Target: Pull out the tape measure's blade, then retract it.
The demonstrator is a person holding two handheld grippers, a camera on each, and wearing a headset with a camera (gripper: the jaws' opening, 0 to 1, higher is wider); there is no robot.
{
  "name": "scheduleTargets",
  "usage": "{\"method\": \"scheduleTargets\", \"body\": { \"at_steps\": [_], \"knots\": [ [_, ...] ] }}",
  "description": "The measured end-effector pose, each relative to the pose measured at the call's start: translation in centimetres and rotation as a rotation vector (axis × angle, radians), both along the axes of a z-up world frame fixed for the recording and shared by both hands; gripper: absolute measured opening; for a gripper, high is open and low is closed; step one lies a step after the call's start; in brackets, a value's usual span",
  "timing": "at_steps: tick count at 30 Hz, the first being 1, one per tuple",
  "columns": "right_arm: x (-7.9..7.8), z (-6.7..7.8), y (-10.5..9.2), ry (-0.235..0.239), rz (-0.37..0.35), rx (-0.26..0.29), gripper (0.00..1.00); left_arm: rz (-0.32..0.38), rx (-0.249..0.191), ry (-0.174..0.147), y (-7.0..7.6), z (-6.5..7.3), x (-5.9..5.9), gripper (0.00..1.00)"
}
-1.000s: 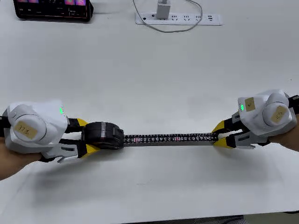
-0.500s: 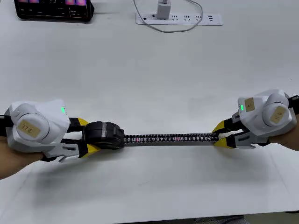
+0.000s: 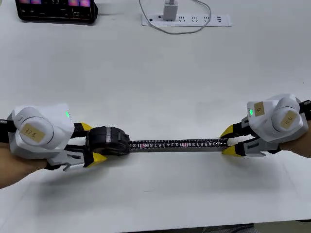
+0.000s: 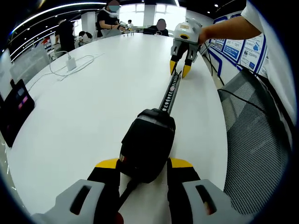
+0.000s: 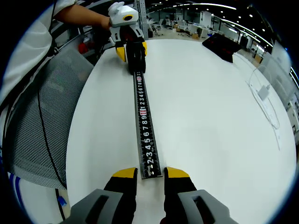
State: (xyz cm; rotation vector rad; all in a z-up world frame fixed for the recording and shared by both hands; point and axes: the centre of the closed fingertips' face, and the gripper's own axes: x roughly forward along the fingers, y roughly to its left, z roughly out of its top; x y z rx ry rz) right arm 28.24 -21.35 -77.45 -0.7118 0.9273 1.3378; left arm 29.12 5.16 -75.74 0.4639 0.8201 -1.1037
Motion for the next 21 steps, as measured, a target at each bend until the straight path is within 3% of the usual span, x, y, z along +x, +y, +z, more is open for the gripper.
{"method": "scheduleTargets", "body": {
  "at_steps": [5,15,21],
  "knots": [
    [0.0,0.4,0.4,0.041,-0.084,0.042,0.31,0.009,-0.006,0.004,0.0,0.1,0.0,0.37],
    [0.0,0.6,0.2,0.038,-0.104,0.044,0.35,0.03,-0.01,0.016,0.1,0.1,-0.1,0.41],
    [0.0,1.4,0.8,0.036,-0.195,0.106,0.43,0.08,-0.035,0.006,0.4,0.7,0.2,0.48]
  ]
}}
